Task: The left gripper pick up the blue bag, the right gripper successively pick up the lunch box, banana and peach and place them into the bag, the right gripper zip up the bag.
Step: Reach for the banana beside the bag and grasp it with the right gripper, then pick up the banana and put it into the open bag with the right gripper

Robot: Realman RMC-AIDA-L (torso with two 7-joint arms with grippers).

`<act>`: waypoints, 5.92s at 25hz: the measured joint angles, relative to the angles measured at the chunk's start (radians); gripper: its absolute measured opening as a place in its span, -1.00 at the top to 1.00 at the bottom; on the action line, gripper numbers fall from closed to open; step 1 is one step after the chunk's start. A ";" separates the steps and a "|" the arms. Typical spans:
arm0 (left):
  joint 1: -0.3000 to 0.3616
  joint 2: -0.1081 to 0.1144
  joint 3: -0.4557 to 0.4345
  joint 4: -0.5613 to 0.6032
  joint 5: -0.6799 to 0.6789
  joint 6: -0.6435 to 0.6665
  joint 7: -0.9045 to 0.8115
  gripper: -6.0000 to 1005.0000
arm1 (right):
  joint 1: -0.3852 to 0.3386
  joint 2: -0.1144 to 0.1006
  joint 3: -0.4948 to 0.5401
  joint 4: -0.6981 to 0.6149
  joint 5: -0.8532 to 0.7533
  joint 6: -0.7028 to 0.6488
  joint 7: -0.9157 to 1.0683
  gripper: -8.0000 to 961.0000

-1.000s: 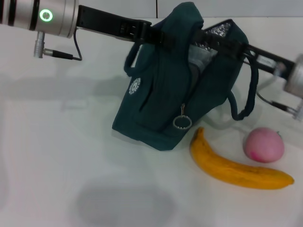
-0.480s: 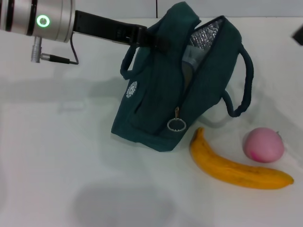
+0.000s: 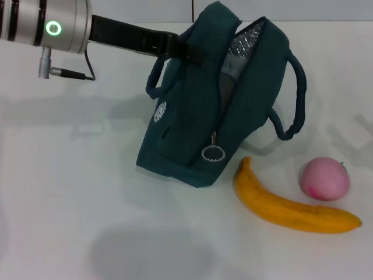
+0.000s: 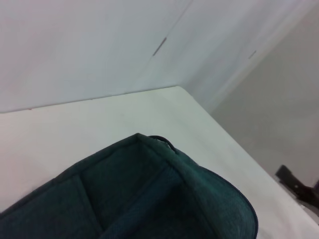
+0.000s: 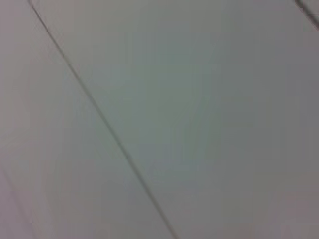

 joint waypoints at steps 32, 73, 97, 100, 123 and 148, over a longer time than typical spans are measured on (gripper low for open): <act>0.036 0.000 -0.004 -0.012 0.019 -0.023 -0.003 0.88 | 0.032 0.009 -0.201 -1.437 -1.056 -0.158 1.103 -0.63; 0.025 0.009 -0.027 -0.010 0.014 -0.023 -0.002 0.88 | 0.514 0.027 -0.596 -0.975 -1.465 -0.031 1.546 -0.63; 0.037 0.003 -0.027 -0.010 -0.010 -0.012 -0.003 0.88 | 0.523 0.029 -0.687 -0.918 -1.456 0.027 1.566 -0.62; 0.037 0.003 -0.027 -0.010 -0.010 -0.012 -0.003 0.88 | 0.522 0.029 -0.688 -0.918 -1.456 0.027 1.566 -0.62; 0.035 0.004 -0.027 -0.010 -0.010 -0.013 0.000 0.88 | 0.572 0.029 -0.686 -0.842 -1.464 0.031 1.566 0.07; 0.033 0.004 -0.027 -0.010 -0.010 -0.014 -0.001 0.88 | 0.452 0.013 -0.205 -0.793 -1.254 -0.273 1.330 0.07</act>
